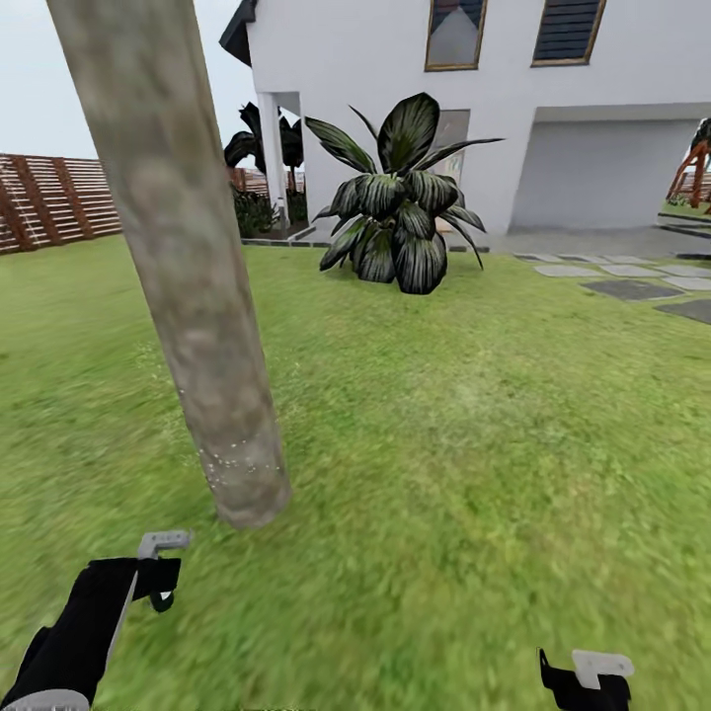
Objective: In the garden, pick up the pesticide atomizer on the floor and spray pesticide onto both trees until each tree trunk is fully covered.
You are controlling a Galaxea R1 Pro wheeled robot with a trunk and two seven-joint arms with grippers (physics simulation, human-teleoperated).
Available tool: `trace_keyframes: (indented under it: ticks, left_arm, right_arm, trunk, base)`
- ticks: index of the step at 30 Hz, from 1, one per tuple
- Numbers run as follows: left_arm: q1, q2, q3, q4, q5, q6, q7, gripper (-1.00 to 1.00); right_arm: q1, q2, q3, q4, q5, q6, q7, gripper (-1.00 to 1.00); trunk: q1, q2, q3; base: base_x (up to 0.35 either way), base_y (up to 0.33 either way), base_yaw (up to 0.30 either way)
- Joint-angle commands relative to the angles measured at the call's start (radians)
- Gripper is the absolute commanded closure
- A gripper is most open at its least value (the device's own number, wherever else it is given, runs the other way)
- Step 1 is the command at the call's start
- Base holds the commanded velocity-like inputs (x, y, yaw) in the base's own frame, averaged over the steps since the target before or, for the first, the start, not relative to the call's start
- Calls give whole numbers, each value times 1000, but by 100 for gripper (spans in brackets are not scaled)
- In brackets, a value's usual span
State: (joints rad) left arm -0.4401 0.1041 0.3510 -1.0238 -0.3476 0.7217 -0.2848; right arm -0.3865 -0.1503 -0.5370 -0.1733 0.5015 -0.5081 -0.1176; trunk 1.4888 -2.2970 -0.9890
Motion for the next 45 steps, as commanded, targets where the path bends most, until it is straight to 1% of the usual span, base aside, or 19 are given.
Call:
trace_keyframes:
  ticks: [1, 4, 5, 6, 8, 11, 12, 13, 15, 17, 19, 22, 23, 25, 27, 29, 30, 34, 45]
  left_arm:
    - [-7, -2, -2, -3, -2, 1, -11, 100]
    - [-53, -7, -4, -18, -2, 8, -88, 100]
    - [-106, -8, -26, -21, -2, 12, -128, 100]
    - [-121, -8, -42, -22, -2, 12, -135, 100]
    - [-156, 7, -56, -21, -7, 14, -142, 100]
    - [-193, 63, -54, -20, -8, 17, -143, 100]
    - [-198, 69, -57, -21, -6, 23, -143, 100]
    - [-200, 67, -62, -22, -5, 31, -143, 100]
    - [-202, 42, -126, -31, -3, 41, -146, 100]
    - [-203, 37, -145, -34, -1, 48, -147, 100]
    - [-204, 46, -146, -34, -3, 58, -148, 100]
    - [-204, 106, -118, -33, -1, 64, -165, 100]
    - [-203, 121, -110, -33, -2, 63, -204, 100]
    - [-201, 118, -114, -37, -3, 62, -250, 100]
    - [-204, 88, -122, -87, -2, 64, -255, 100]
    - [-204, 73, -124, -141, -1, 70, -256, 100]
    - [-210, 87, -120, -198, -3, 131, -258, 100]
    - [-255, 124, -114, -211, -2, 150, -260, 100]
    - [-251, 121, -120, -264, -2, 179, -271, 100]
  right_arm:
    - [0, 0, 0, 0, 0, 0, 0, -100]
    - [0, 0, 0, 0, 0, 0, 0, -100]
    - [0, 0, 0, 0, 0, 0, 0, -100]
    - [0, 0, 0, 0, 0, 0, 0, -100]
    - [0, -1, 0, 0, 0, 0, 0, -100]
    - [0, -2, 0, 0, 0, 0, 0, -100]
    - [0, -2, 0, 0, 0, 0, 0, -100]
    - [0, -3, 0, 0, 0, 0, 0, -100]
    - [0, -3, 0, 0, 0, 0, -1, -100]
    - [0, -3, 0, 0, 0, 0, 0, -100]
    - [0, -3, 0, 0, 0, 0, 1, -100]
    - [0, -3, 0, 0, 0, 0, 0, -100]
    - [0, -3, 0, 0, 0, 0, 0, -100]
    - [0, -2, 0, 0, 0, 0, 0, -100]
    - [0, -2, 0, 0, 0, 0, -1, -100]
    - [0, -2, 0, 0, 0, 0, -1, -100]
    - [0, -2, 0, 0, 0, 0, -1, -100]
    - [0, -2, 0, 0, 0, 0, -1, -100]
    - [0, -2, 0, 0, 0, 0, -1, -100]
  trunk:
    - [0, 0, 0]
    - [0, 0, 0]
    - [0, 0, 0]
    - [0, 0, 0]
    - [0, 0, 0]
    - [0, 0, 0]
    - [0, 0, 0]
    - [0, 0, 0]
    - [0, 0, 0]
    - [0, 0, 0]
    - [0, 0, 0]
    - [0, 0, 0]
    - [0, 0, 0]
    - [0, 0, 0]
    - [0, 0, 0]
    - [0, 0, 0]
    - [0, 0, 0]
    - [0, 0, 0]
    - [0, 0, 0]
  base:
    - [0, 0, 218]
    - [0, 0, 58]
    - [0, 0, 7]
    - [0, 0, 3]
    - [0, 0, 0]
    - [0, 0, 0]
    - [0, 0, 0]
    - [0, 0, 0]
    - [0, 0, 0]
    - [0, 0, 0]
    - [0, 0, 0]
    - [0, 0, 0]
    - [0, 0, 0]
    - [0, 0, 87]
    - [0, 0, 237]
    - [0, 0, 267]
    - [0, 0, 48]
    - [0, 0, 10]
    - [0, -180, 111]
